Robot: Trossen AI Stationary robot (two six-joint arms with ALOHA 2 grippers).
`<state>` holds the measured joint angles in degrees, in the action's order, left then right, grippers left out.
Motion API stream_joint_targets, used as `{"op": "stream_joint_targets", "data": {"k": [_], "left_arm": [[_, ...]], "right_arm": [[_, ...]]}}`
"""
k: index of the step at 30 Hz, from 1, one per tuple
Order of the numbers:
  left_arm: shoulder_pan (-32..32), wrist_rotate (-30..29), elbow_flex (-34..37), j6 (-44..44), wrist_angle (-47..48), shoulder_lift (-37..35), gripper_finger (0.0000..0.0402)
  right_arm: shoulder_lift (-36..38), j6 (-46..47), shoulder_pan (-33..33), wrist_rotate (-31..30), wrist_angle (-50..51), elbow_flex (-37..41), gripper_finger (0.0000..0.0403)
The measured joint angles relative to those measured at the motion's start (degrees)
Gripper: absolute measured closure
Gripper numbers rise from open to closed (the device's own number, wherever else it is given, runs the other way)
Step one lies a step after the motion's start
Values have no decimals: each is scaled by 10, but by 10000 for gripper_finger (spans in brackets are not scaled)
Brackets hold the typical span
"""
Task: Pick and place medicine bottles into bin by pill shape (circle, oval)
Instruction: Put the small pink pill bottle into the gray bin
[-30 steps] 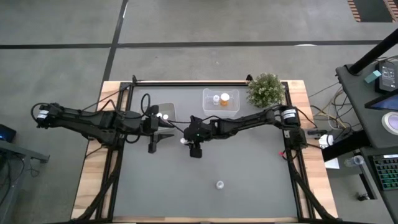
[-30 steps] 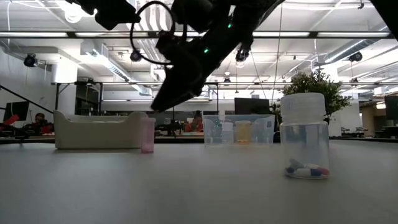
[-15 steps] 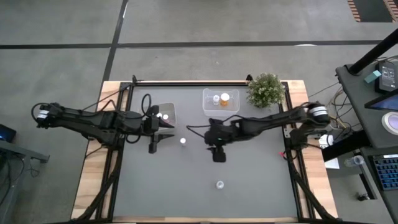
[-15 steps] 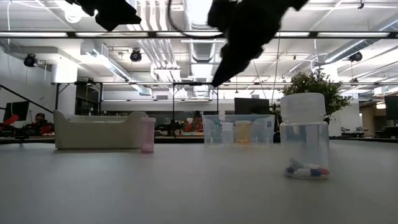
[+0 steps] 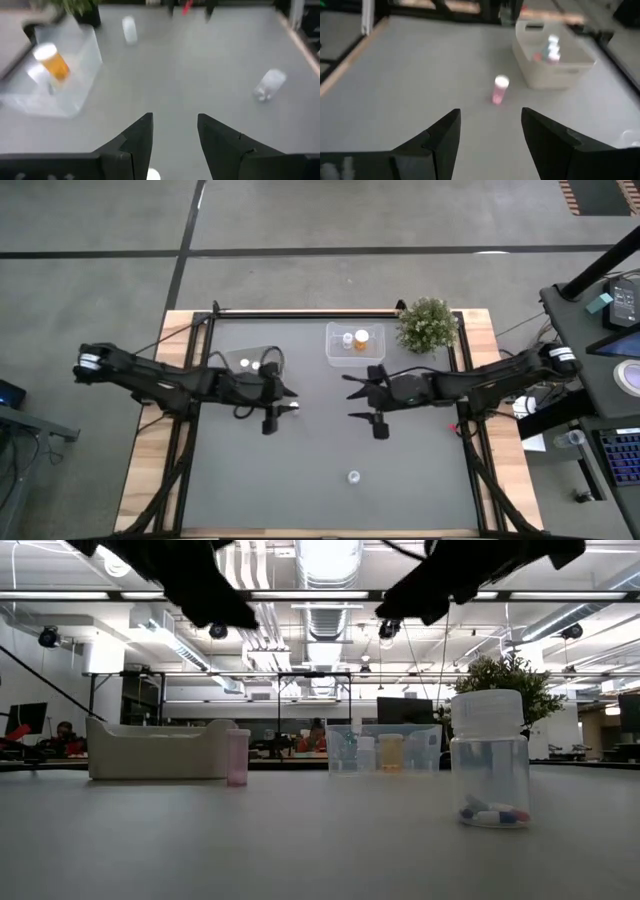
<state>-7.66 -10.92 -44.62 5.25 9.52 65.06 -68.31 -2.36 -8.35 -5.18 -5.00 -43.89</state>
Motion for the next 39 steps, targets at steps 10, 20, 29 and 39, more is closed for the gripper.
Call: {"op": "stream_joint_targets", "data": {"k": [10,20,29,39], "left_arm": [[0,33,-38,50,16,133,260],[5,28,-155,111,290,209,260],[12,26,-169,75,295,255,260],[16,21,-177,74,300,239,260]], "right_arm": [[78,-43,0,0,-17,40,200],[87,-84,1,-4,-16,50,200],[90,-78,1,-10,0,50,200],[90,-77,1,-10,1,50,200]]}}
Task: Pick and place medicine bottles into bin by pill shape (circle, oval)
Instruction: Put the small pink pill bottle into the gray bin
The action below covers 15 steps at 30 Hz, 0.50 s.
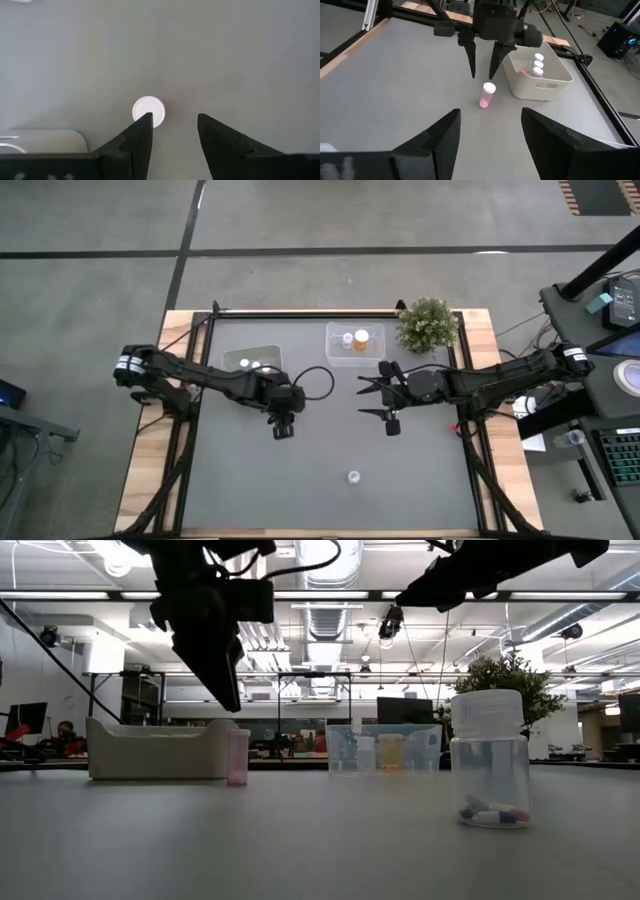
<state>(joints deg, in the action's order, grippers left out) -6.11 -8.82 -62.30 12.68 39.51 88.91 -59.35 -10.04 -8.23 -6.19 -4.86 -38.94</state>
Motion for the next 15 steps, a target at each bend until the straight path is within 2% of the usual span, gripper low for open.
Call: {"op": "stream_joint_targets", "data": {"k": [5,15], "left_arm": [[8,2,0,1,1,-3,247],[16,2,4,-5,0,-2,138]], "right_arm": [[0,-1,0,0,0,0,200],[0,0,0,0,0,0,200]]}}
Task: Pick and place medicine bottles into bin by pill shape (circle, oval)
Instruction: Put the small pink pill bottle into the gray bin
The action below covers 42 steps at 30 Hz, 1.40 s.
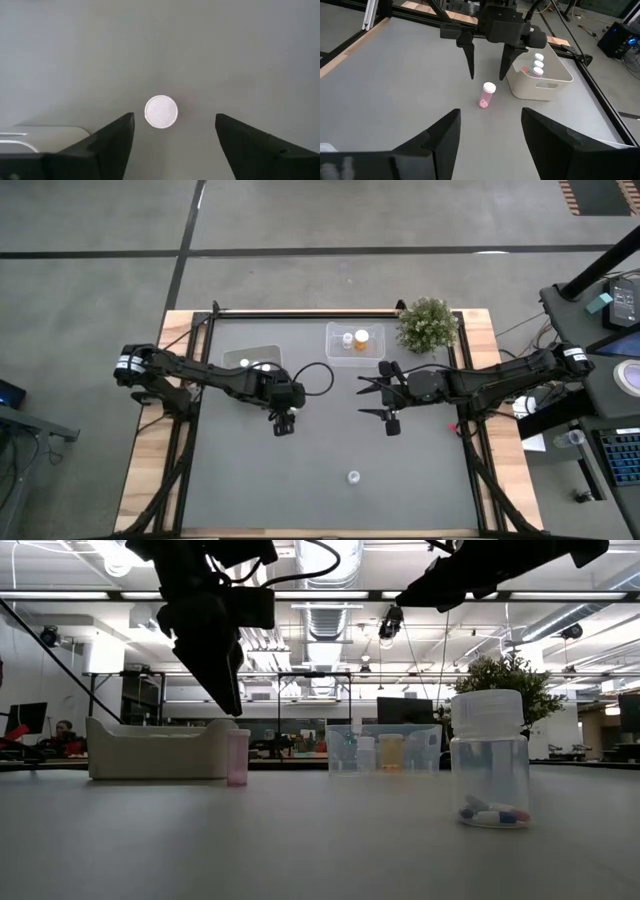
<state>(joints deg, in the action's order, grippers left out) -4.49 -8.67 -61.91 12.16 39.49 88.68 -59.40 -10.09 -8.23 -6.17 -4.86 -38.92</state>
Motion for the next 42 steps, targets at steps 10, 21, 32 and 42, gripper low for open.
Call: {"op": "stream_joint_targets", "data": {"k": [10,21,32,42], "left_arm": [[6,-3,27,-5,-62,0,153],[12,-3,55,-8,-97,1,160],[12,-7,84,-6,-137,1,160],[12,-23,89,-11,-135,1,204]], "right_arm": [[0,-2,0,0,0,0,200],[0,-4,0,0,-1,1,200],[0,-4,0,0,-1,1,200],[0,-4,0,0,-1,1,200]]}}
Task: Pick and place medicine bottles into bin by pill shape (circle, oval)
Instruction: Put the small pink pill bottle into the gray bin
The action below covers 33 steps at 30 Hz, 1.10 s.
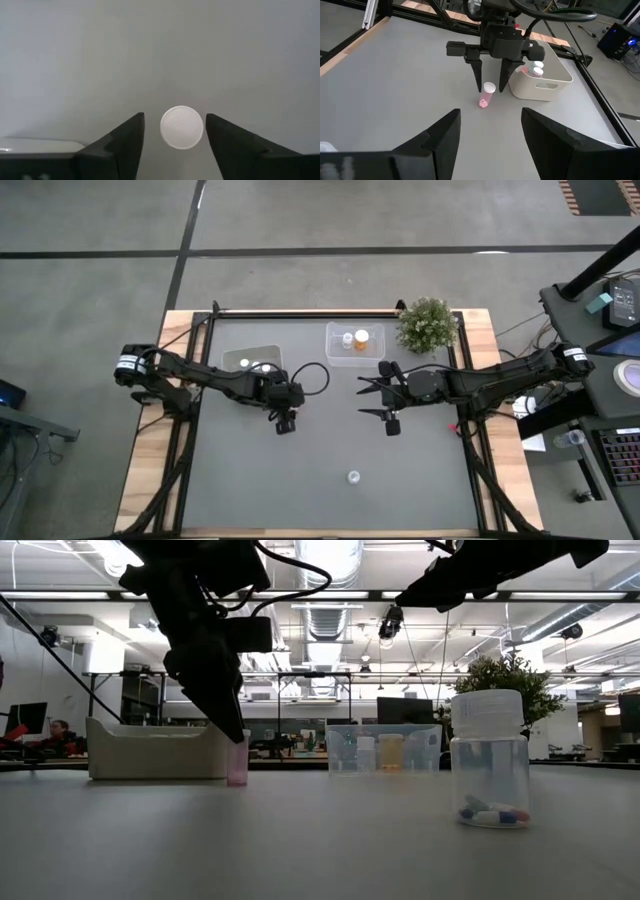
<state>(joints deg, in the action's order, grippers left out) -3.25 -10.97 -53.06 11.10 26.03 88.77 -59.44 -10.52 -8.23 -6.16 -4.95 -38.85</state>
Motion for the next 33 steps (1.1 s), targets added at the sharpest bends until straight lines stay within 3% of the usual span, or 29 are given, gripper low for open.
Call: {"op": "stream_joint_targets", "data": {"k": [13,24,28,33], "left_arm": [[0,-1,0,0,0,0,299],[0,0,-29,-5,38,-19,300],[0,-6,-38,-15,82,-59,300],[7,-56,-40,-9,158,-141,300]], "right_arm": [[0,0,0,0,0,0,200],[0,0,0,0,0,0,200],[0,-1,0,0,0,0,200],[0,-2,0,0,0,0,200]]}}
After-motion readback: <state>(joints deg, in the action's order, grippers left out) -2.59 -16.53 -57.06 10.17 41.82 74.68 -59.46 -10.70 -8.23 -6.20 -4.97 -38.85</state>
